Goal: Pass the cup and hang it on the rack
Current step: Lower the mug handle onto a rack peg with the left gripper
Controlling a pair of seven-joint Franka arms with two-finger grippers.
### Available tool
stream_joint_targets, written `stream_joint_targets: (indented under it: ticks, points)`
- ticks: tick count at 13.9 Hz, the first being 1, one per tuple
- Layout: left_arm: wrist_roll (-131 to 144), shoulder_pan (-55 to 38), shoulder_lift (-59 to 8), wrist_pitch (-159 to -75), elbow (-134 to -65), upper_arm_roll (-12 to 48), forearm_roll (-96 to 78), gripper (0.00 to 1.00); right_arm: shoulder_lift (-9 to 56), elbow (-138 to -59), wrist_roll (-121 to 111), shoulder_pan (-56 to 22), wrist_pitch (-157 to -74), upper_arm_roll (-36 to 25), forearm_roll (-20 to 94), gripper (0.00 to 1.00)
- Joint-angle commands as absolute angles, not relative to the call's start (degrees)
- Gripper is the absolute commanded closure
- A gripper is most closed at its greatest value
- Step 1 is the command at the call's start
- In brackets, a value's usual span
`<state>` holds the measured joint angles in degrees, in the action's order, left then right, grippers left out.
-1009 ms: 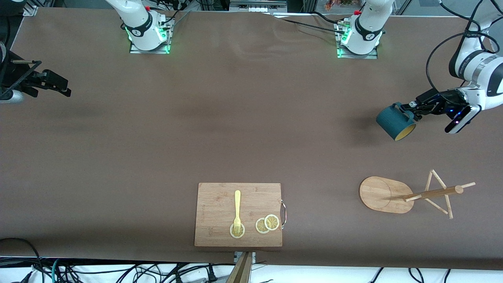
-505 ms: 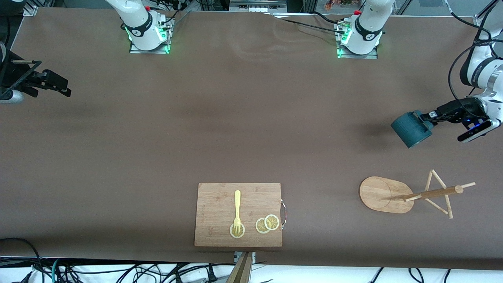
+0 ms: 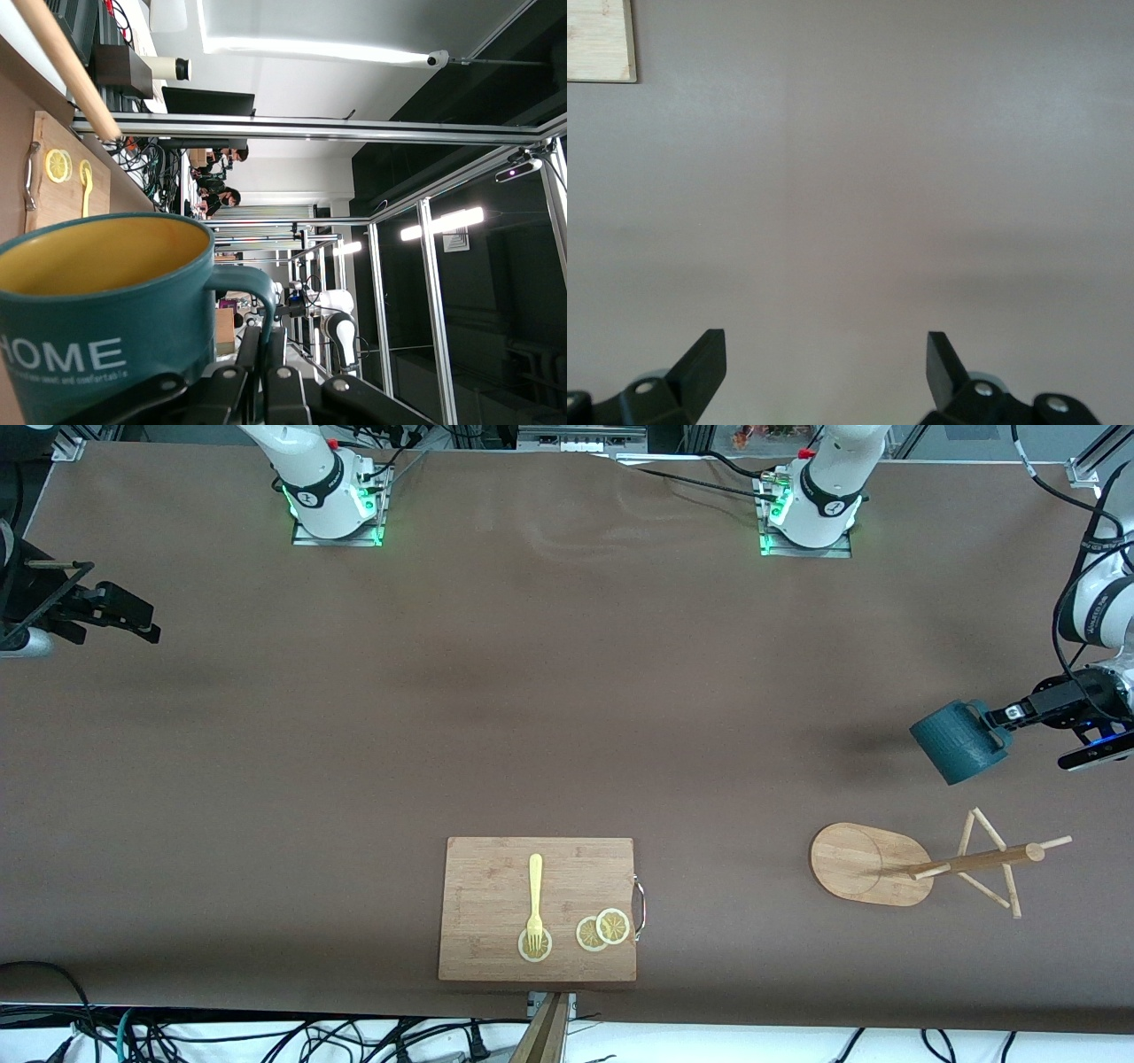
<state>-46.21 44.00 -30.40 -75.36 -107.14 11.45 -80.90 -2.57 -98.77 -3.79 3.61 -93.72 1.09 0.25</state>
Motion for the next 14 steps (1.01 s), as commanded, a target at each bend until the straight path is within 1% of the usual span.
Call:
stream_joint_targets:
  ticks: [1, 6, 14]
  points:
    - [-45.0, 44.1, -33.7, -73.8, -103.5, 12.2, -82.1, 1.0, -2.8, -97.9, -3.8, 4.0, -92.6, 1.5, 1.1, 0.0]
    - [-43.5, 42.1, -34.4, -74.7, -103.2, 12.3, -86.4, 1.0, -2.8, -97.9, -3.8, 4.0, -92.5, 1.5, 1.1, 0.0]
    - [-40.3, 42.2, -39.0, -74.7, -96.6, 12.4, -87.0, 1.0, -2.7, -97.9, -3.8, 4.0, -92.5, 1.3, 1.1, 0.0]
